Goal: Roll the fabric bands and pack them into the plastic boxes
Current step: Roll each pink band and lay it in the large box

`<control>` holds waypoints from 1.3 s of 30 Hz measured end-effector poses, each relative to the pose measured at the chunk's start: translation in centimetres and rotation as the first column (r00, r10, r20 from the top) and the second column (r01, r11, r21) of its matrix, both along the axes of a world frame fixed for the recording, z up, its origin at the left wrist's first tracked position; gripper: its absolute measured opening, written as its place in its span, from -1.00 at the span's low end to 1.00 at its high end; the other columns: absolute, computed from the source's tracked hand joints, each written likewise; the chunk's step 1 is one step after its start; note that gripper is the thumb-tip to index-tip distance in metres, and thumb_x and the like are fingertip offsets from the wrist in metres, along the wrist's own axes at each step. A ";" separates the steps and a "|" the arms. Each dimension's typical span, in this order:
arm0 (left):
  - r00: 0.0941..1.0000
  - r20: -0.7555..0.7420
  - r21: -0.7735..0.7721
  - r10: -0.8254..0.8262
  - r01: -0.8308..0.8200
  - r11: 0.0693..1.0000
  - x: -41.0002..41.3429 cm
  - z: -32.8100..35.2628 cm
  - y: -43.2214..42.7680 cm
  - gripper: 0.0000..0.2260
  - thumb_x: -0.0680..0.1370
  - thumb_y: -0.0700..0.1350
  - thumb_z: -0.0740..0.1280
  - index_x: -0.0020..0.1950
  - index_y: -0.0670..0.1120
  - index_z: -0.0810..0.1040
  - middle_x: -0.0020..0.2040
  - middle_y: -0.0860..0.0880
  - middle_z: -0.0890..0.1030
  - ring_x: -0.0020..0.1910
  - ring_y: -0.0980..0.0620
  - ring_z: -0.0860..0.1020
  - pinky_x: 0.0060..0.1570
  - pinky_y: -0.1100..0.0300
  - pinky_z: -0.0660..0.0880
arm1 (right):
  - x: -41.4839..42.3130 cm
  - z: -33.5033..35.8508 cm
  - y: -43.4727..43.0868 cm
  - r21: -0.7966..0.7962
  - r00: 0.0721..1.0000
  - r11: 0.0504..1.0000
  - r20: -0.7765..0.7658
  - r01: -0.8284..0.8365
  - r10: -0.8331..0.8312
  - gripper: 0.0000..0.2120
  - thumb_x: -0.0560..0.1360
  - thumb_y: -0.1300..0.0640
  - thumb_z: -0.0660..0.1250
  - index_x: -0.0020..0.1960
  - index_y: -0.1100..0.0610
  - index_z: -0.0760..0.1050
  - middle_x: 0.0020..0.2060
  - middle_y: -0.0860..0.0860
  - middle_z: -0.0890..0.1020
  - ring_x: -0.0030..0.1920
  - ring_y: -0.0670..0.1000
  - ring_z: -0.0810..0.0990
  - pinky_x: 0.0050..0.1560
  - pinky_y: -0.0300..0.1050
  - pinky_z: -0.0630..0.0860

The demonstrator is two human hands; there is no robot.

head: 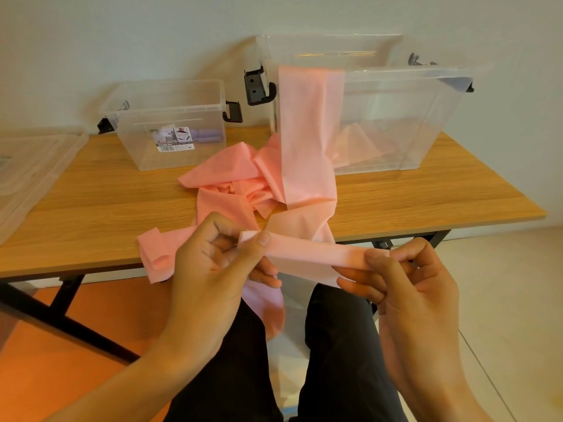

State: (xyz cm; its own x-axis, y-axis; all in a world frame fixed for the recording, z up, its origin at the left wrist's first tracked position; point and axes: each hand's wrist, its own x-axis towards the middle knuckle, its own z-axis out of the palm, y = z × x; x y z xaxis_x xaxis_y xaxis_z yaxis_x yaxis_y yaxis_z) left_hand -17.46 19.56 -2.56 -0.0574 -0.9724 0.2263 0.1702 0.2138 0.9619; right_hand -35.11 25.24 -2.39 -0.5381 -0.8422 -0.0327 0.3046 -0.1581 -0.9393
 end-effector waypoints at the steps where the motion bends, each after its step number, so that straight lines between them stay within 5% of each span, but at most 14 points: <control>1: 1.000 -0.001 -0.005 0.009 -0.009 1.000 0.0 0.0 0.0 -0.79 0.45 -0.14 0.42 -0.06 -0.21 0.46 -0.32 -0.19 0.61 -0.39 -0.07 0.61 -0.34 0.10 0.60 | 0.1 0.0 0.0 -0.008 1.000 1.000 0.004 0.004 -0.004 -0.85 0.57 0.37 0.33 -0.11 0.24 0.38 -0.30 0.21 0.69 -0.24 0.22 0.74 -0.32 -0.16 0.65; 8: 1.000 0.011 -0.050 -0.024 0.025 0.998 0.1 0.1 -0.3 -0.85 0.49 -0.10 0.38 0.04 0.05 0.55 -0.30 -0.12 0.58 -0.41 -0.08 0.56 -0.33 0.09 0.57 | 0.2 -0.3 0.2 -0.064 0.991 0.996 -0.120 -0.068 0.060 -0.78 0.57 0.40 0.28 -0.06 0.10 0.55 -0.22 0.06 0.72 -0.15 0.13 0.76 -0.29 -0.16 0.65; 13: 0.996 0.081 -0.027 -0.023 0.025 0.999 0.7 -0.1 -0.8 -0.81 0.53 -0.12 0.35 0.08 -0.13 0.66 -0.14 -0.14 0.68 -0.26 -0.09 0.65 -0.11 -0.05 0.63 | -0.3 -0.6 -0.2 -0.087 0.992 0.990 -0.073 -0.108 0.102 -0.81 0.44 0.26 0.37 -0.19 0.04 0.72 -0.16 0.07 0.72 -0.11 0.10 0.72 -0.16 -0.19 0.65; 19: 0.985 0.163 -0.071 -0.054 0.067 0.995 1.4 0.1 -0.9 -0.72 0.39 -0.24 0.46 0.09 -0.16 0.66 -0.06 -0.03 0.73 -0.07 0.04 0.70 -0.05 0.30 0.60 | -0.8 -0.3 -0.2 -0.063 0.980 0.989 -0.158 -0.133 0.122 -0.73 0.32 0.28 0.46 0.03 0.20 0.66 -0.07 0.07 0.76 -0.01 0.08 0.75 -0.04 -0.21 0.65; 26: 0.987 0.124 -0.042 -0.101 0.107 0.993 1.2 -0.3 -0.6 -0.80 0.52 -0.16 0.33 0.04 -0.26 0.59 -0.14 -0.13 0.71 -0.13 -0.09 0.72 -0.13 0.12 0.66 | -0.3 -0.5 -0.1 -0.047 0.972 0.991 -0.205 -0.123 0.111 -0.82 0.41 0.19 0.42 -0.04 0.27 0.61 -0.16 0.07 0.76 -0.05 0.08 0.76 -0.10 -0.17 0.68; 33: 0.996 0.030 -0.013 -0.083 0.084 0.996 0.8 -0.7 0.0 -0.93 0.46 -0.17 0.43 -0.16 -0.13 0.57 -0.17 -0.13 0.71 -0.17 -0.15 0.71 -0.14 0.12 0.64 | 0.3 -0.5 -0.2 -0.025 0.995 0.996 -0.055 -0.089 0.088 -0.70 0.38 0.17 0.42 -0.13 0.38 0.41 -0.19 0.15 0.70 -0.09 0.15 0.76 -0.19 -0.16 0.67; 39: 0.998 -0.038 0.009 -0.048 0.048 0.999 0.8 -1.2 0.4 -0.78 0.46 -0.23 0.39 0.05 -0.13 0.43 -0.22 -0.10 0.65 -0.27 -0.15 0.64 -0.15 0.03 0.60 | 0.6 -1.2 0.4 0.006 0.994 0.994 0.030 -0.105 0.105 -0.87 0.53 0.35 0.35 -0.08 0.27 0.39 -0.24 0.14 0.69 -0.14 0.20 0.76 -0.28 -0.15 0.66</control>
State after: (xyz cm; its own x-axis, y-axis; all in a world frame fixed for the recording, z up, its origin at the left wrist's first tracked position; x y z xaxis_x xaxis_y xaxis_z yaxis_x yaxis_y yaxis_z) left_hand -16.69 19.96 -3.80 -0.0960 -0.9708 0.2199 0.2161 0.1954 0.9566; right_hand -34.47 25.63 -3.63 -0.4457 -0.8936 -0.0536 0.3467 -0.1171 -0.9306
